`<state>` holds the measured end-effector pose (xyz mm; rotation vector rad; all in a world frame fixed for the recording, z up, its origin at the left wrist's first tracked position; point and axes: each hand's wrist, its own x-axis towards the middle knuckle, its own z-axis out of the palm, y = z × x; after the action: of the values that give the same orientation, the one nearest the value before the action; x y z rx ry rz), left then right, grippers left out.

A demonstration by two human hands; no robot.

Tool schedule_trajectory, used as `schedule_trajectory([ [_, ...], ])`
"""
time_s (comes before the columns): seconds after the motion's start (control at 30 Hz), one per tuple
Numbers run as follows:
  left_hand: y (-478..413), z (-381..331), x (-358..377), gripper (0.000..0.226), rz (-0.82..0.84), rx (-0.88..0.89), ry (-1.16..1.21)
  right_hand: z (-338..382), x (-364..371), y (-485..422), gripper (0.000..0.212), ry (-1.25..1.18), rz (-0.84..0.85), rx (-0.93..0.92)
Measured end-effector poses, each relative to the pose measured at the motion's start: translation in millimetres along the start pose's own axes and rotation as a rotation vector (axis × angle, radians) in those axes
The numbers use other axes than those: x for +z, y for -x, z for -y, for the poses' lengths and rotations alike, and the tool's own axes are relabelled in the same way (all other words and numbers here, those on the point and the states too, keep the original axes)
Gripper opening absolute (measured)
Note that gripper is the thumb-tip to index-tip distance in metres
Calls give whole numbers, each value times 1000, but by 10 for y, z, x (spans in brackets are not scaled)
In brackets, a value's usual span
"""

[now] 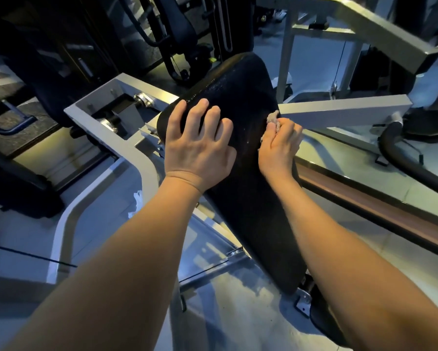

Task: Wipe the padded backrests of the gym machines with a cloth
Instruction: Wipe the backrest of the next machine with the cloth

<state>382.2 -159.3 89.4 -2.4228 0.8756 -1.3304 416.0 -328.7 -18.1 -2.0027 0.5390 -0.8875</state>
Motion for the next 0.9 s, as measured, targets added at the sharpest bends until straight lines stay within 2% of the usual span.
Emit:
schedule_trajectory([
  [0.07, 5, -10, -1, 33, 13, 3, -17, 92, 8, 89, 29, -71, -15, 73],
  [0.1, -2, -16, 0, 33, 9, 4, -18, 122, 11, 207, 28, -79, -7, -9],
  [0.2, -16, -18, 7, 34, -18, -1, -18, 42, -38, 572, 23, -46, 130, -500],
  [0.27, -18, -21, 7, 34, -27, -2, -32, -30, -99, 346, 22, 17, 172, -656],
  [0.33, -18, -26, 9, 33, -18, -2, -39, 17, -106, -42, 23, 74, 105, -580],
  [0.4, -16, -31, 5, 32, -3, -9, -55, 108, -84, -397, 27, 54, 57, -381],
  [0.47, -21, -39, -3, 32, 7, -10, -68, 194, -51, -486, 28, 3, 39, -218],
  [0.5, -25, -43, -4, 32, 10, -11, -73, 218, -56, -412, 29, -22, 48, -207],
  [0.53, -28, -45, -5, 31, 10, -12, -76, 196, -71, -285, 29, -45, 73, -254],
  [0.6, -34, -46, 1, 31, 12, -18, -82, 93, -163, 30, 30, -63, 164, -491],
  [0.67, -32, -45, 3, 31, 21, -22, -88, -80, -226, 99, 30, 39, 260, -724],
  [0.7, -32, -46, 3, 31, 22, -21, -91, -107, -237, -44, 30, 102, 256, -785],
  [0.73, -35, -47, 3, 30, 21, -19, -95, -122, -201, -216, 29, 145, 228, -785],
  [0.8, -40, -46, -2, 30, 22, -19, -101, -8, -117, -538, 27, 85, 144, -595],
  [0.9, -47, -49, -6, 32, 32, -14, -108, 100, -2, -869, 27, -259, 91, -61],
])
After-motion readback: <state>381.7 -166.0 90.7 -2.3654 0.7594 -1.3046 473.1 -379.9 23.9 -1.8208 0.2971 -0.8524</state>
